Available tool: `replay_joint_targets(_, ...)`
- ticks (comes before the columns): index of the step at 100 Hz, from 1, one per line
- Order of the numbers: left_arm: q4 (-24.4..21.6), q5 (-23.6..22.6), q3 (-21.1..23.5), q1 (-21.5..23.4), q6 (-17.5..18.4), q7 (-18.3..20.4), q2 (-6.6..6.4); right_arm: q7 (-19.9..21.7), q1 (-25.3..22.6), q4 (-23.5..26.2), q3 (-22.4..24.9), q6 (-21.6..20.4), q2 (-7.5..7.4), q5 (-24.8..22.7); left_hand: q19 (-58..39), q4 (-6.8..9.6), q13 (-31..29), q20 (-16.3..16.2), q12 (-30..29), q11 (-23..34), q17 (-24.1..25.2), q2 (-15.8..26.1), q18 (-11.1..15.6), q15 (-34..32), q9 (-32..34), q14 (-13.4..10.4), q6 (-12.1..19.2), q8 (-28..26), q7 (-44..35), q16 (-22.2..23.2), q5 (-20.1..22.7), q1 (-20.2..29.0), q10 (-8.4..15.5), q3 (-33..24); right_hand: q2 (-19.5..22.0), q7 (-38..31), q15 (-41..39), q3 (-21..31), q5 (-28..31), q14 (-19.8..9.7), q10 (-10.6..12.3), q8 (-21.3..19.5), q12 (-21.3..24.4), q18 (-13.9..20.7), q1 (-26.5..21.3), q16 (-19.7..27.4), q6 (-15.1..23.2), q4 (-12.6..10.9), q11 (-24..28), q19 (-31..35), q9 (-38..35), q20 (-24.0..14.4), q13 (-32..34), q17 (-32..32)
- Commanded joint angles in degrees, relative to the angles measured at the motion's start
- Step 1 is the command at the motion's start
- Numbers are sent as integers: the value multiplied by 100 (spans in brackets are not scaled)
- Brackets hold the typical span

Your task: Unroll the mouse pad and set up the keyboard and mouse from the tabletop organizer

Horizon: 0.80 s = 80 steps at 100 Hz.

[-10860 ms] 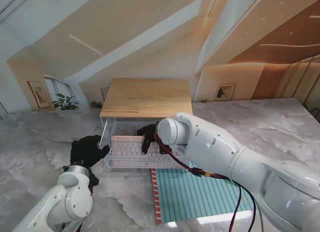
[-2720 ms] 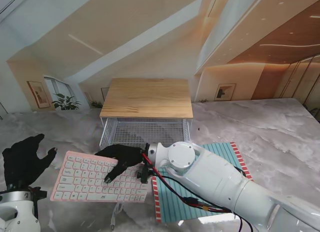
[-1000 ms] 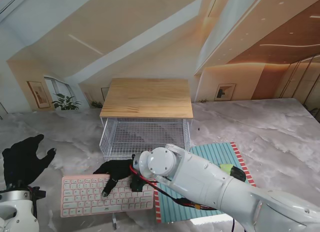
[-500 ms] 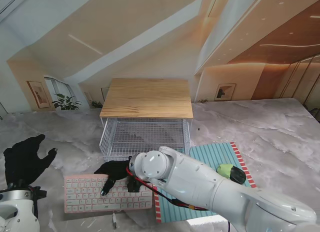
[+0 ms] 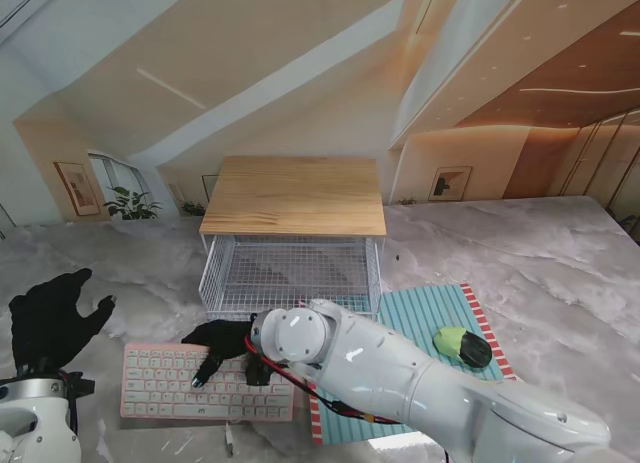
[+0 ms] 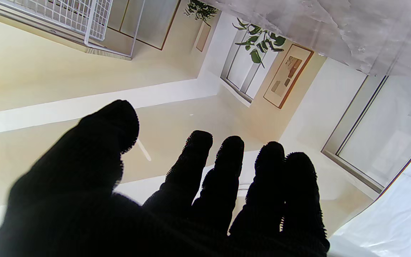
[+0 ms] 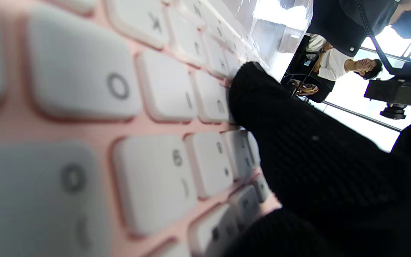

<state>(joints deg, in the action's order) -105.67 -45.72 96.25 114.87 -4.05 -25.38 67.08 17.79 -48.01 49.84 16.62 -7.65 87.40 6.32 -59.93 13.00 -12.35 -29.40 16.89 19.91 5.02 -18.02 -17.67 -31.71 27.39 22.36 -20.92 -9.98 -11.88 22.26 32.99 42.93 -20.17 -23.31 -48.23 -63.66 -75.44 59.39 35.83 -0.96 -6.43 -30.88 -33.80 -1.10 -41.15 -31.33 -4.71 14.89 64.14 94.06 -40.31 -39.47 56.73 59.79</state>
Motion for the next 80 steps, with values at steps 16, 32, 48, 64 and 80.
replay_joint_targets(16,-20,3,-17,24,-9,82,9,-126,-124,-19,-23,-240,28,-157,62,85,121,19,-62,-36,43,135,215,18,-161,-86,-44,63,100,-47,-25,132,41,64,273,73,625,430,-279,421,71,122,229,-367,-136,423,621,-285,-96,-162,528,-120,-505,-855)
replay_joint_targets(32,-27,14,-16,33,-9,80,11,-205,-133,-117,-47,-528,54,-236,62,87,137,19,-66,-44,43,136,215,30,-169,-91,-43,65,106,-53,-36,137,45,76,297,281,1387,492,-283,586,144,197,455,-737,-111,525,621,-303,-367,-672,785,-32,-853,-1657)
replay_joint_targets(48,-30,14,-14,38,-2,82,11,-314,-121,-192,-117,-721,82,-441,76,96,133,26,-70,-50,42,131,219,32,-171,-93,-30,60,95,-56,-40,134,46,79,341,461,1507,474,-250,590,144,322,499,-749,-69,463,547,-314,-418,-635,831,-69,-940,-1740)
replay_joint_targets(64,-29,17,-22,37,-5,86,11,-413,-80,-183,-237,-745,87,-752,77,105,134,26,-72,-52,41,122,219,33,-171,-88,-29,53,83,-57,-49,122,56,72,345,639,1713,485,-209,556,150,408,514,-712,44,405,489,-362,-540,-535,847,-121,-1006,-1779)
replay_joint_targets(80,-30,15,-25,41,-13,84,11,-470,-83,-213,-249,-773,113,-805,78,112,131,26,-71,-48,41,114,219,31,-165,-91,-18,47,73,-57,-54,112,53,55,340,1220,2355,617,-224,621,209,227,596,-1034,382,303,421,-685,-755,-889,1121,-266,-1392,-2475)
